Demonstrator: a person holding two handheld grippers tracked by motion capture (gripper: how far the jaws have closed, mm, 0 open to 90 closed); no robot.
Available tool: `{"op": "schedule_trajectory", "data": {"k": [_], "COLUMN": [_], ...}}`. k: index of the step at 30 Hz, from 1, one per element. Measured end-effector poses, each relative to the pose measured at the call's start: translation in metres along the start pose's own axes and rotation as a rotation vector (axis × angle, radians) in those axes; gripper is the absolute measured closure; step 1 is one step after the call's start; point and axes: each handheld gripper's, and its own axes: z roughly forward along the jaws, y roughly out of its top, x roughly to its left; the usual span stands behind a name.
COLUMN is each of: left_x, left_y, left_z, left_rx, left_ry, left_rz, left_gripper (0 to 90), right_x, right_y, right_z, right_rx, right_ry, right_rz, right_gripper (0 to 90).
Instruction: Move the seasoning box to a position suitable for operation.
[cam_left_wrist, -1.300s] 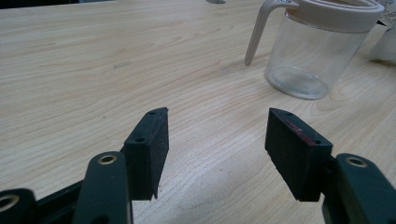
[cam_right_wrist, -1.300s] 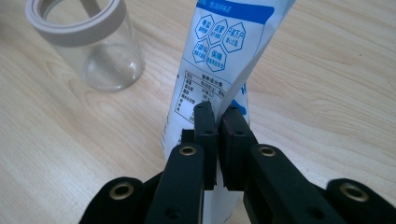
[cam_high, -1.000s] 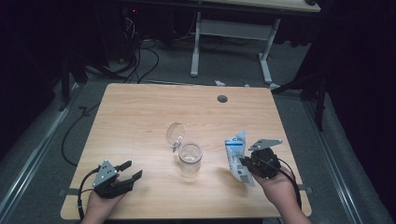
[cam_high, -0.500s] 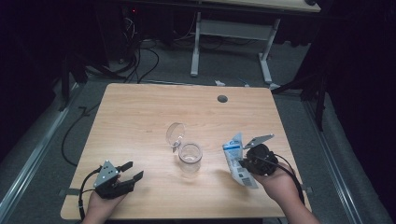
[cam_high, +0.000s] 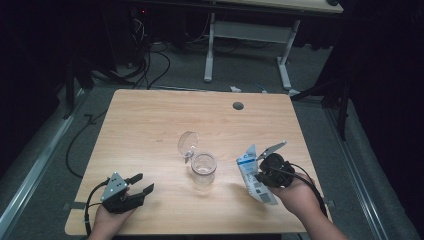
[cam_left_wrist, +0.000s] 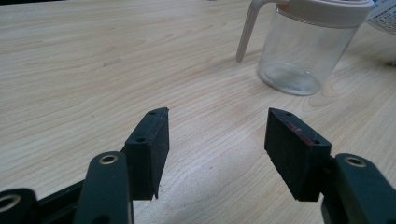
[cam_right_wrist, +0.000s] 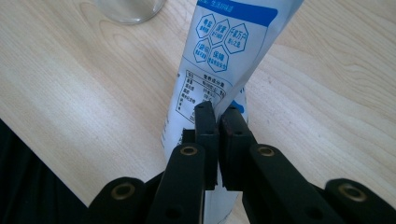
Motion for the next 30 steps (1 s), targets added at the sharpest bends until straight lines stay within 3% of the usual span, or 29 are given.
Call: {"op": "schedule_trajectory", "data": {"k": [14,21,24,25,30], "left_x": [-0.005,-0.016,-0.025,-0.034,-0.055], "left_y": [-0.002,-0.005,-0.007,-0.009,-0.015], "left_z": [0.000,0.003,0.004,0.004,0.011], "left_rx": [0.001,0.019,0.024,0.009,0.018], "left_ry": [-0.014,-0.030,-0.049,-0.072,-0.119], "left_rz": [0.007,0.023,0.027,0.041,0.035], "left_gripper": [40.3,40.1,40.1,40.1,38.9], "right_x": [0.002,0.005,0.005,0.005,0.004], "right_y": [0.008,0.009,0.009,0.009,0.009], "right_z": [-0.002,-0.004,-0.006,-0.006,-0.009], "right_rx": [0.056,0.072,0.078,0.077,0.079], "right_ry": [0.029,0.032,0.035,0.036,0.041], "right_rz": [-0.006,-0.011,-0.006,-0.007,-0.011], "right_gripper": [88.2,88.2,88.3,88.3,88.3]}}
